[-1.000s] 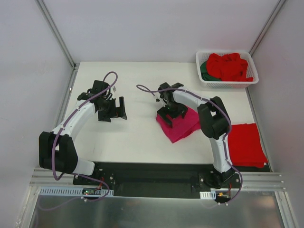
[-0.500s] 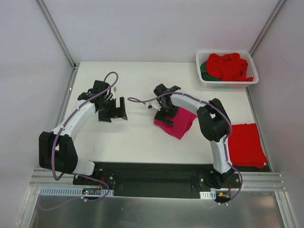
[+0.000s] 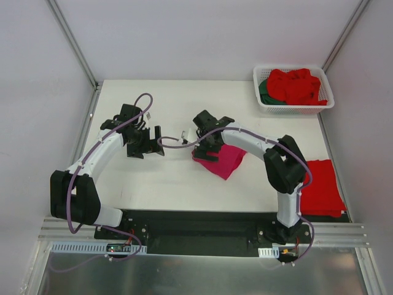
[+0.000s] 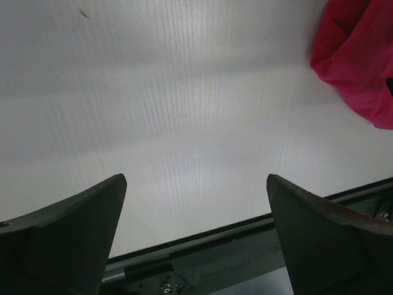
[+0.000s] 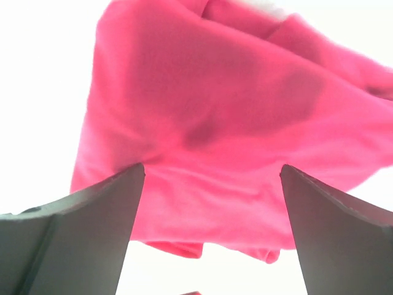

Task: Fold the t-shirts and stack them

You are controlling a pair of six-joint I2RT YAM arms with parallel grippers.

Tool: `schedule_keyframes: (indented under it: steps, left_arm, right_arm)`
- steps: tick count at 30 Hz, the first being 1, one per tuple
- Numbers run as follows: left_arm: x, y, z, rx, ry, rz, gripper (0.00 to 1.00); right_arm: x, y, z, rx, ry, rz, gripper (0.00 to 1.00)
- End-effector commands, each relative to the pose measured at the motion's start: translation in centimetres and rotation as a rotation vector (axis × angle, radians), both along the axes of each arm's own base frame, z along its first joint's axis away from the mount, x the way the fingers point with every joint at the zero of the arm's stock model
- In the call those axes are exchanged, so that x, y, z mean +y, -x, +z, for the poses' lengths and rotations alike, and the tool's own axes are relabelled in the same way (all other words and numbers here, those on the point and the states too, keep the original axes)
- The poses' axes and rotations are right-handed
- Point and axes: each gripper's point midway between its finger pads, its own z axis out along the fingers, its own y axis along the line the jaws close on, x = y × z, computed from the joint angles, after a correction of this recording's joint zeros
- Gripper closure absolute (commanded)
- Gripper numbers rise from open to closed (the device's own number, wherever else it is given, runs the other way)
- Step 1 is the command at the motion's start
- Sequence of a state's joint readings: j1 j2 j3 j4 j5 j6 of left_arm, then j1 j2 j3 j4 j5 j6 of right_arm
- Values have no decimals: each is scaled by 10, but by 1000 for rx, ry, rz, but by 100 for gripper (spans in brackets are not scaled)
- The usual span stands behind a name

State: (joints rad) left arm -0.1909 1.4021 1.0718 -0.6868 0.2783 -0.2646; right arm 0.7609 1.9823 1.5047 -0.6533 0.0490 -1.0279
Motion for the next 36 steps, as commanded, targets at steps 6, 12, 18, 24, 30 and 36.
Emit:
schedule_keyframes:
  steps: [6, 12, 18, 24, 30, 36]
  left_arm:
    - [-1, -1, 10, -30, -4, -21, 0]
    - [-1, 0, 12, -36, -3, -21, 1]
    - [-1, 1, 13, -45, -6, -27, 1]
    - [-1, 1, 13, -44, -4, -24, 0]
    - [0, 2, 12, -39, -5, -23, 1]
    - [0, 3, 10, -36, -7, -19, 1]
  right_arm:
    - [-16, -33, 110, -165, -198, -651, 4]
    - [-26, -24, 61, 36, -309, -1229, 4]
    - [-29, -13, 28, 72, -391, -1435, 4]
    - [-36, -22, 29, -98, -496, -1472, 4]
    - [-29, -16, 16, -136, -495, -1438, 4]
    - [-24, -17, 44, -198, -533, -1407, 4]
